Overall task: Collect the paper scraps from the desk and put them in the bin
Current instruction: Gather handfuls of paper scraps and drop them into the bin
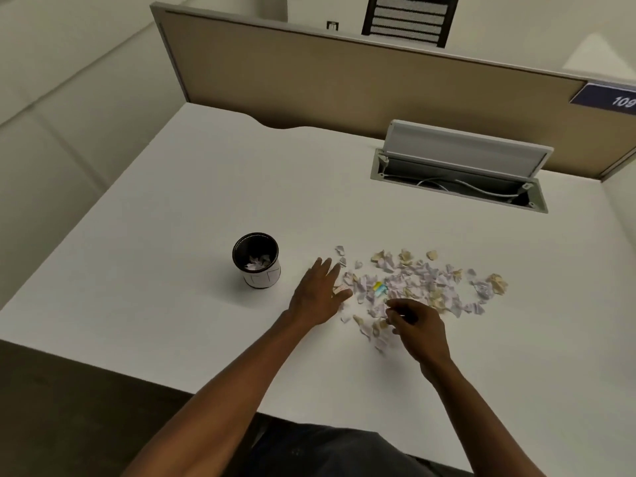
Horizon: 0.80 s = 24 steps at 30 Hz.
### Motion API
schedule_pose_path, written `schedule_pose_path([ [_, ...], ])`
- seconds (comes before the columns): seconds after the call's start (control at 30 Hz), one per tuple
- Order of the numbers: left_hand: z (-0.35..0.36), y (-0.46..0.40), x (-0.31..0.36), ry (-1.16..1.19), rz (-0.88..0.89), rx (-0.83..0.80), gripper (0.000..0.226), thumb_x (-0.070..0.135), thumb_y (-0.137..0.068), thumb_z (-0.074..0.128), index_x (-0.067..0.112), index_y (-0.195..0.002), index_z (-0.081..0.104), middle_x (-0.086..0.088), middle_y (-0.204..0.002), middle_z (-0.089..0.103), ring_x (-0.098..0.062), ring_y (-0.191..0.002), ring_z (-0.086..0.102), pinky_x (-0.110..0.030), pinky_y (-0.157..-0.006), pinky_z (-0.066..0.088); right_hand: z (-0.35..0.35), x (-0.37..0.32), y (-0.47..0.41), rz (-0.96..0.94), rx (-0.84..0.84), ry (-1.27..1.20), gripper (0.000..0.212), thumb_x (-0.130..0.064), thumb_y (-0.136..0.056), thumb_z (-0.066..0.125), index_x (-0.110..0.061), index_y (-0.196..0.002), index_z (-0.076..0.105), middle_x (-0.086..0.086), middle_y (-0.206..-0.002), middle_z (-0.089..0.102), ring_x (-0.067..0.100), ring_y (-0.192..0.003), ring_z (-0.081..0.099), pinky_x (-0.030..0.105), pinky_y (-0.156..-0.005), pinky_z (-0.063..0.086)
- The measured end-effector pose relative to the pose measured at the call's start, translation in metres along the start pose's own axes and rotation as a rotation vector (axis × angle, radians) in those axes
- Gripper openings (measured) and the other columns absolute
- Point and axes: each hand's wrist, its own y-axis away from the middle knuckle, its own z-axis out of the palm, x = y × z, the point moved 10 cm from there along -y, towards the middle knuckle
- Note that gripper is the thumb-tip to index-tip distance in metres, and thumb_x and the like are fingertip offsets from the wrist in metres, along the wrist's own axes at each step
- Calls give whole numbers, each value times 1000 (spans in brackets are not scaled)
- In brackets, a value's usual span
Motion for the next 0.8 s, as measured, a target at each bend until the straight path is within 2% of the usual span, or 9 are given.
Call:
schedule_pose_path([
  [0.13,25,14,11,-107,85,-9,71,57,-99,42,18,-156,26,-7,-167,11,-24,-155,0,-37,-126,5,-8,-8,1,-27,18,18,15,-16,-90,70,-24,-101,77,-7,-97,77,10,-85,74,39,-83,62],
  [0.23,28,34,15,-98,130,51,69,58,-99,41,18,-154,34,-5,-165,21,-22,-155,5,-35,-126,10,-7,-26,-8,-70,10,43,16,-17,-91,68,-26,-100,76,-10,-96,77,8,-86,73,27,-73,59],
  [0.3,20,48,15,-75,158,134,66,57,-99,42,17,-151,40,-3,-163,29,-21,-154,9,-34,-125,14,5,-47,-20,-155,-8,102,17,-17,-91,66,-25,-101,77,-11,-97,77,4,-86,71,22,-74,56],
  [0.4,3,60,6,51,124,260,57,49,-98,51,19,-147,47,-1,-159,36,-18,-152,19,-35,-121,27,35,-84,-46,-346,-45,314,23,-15,-93,62,-19,-111,75,-3,-110,76,9,-100,69,29,-92,55],
  [0.47,-4,64,-4,146,55,306,54,47,-97,54,22,-145,48,0,-156,39,-17,-147,27,-35,-116,36,64,-100,-65,-452,-131,509,30,-13,-95,57,-15,-122,69,4,-126,70,19,-118,62,35,-105,47],
  [0.6,-6,70,-27,234,-69,306,57,49,-96,56,27,-147,44,4,-155,38,-13,-144,30,-29,-112,35,127,-90,-87,-472,-430,822,47,-23,-105,41,-14,-151,38,13,-160,34,35,-149,26,44,-122,25],
  [0.67,-5,73,-37,267,-99,290,59,46,-94,60,27,-148,42,3,-156,38,-14,-144,31,-25,-112,31,142,-79,-89,-490,-496,983,49,-27,-106,35,-14,-153,31,12,-164,24,38,-150,19,50,-119,29],
  [0.73,-5,75,-43,279,-110,275,63,45,-93,63,27,-149,41,3,-156,38,-13,-145,32,-21,-111,26,146,-78,-81,-568,-459,1052,44,-24,-105,34,-10,-147,37,13,-157,33,39,-141,31,48,-109,40],
  [0.8,-6,75,-46,280,-116,273,66,45,-91,65,27,-149,41,4,-156,39,-12,-145,32,-20,-112,25,145,-78,-63,-658,-426,1033,39,-20,-103,35,-5,-137,46,15,-147,43,38,-131,41,42,-104,40],
])
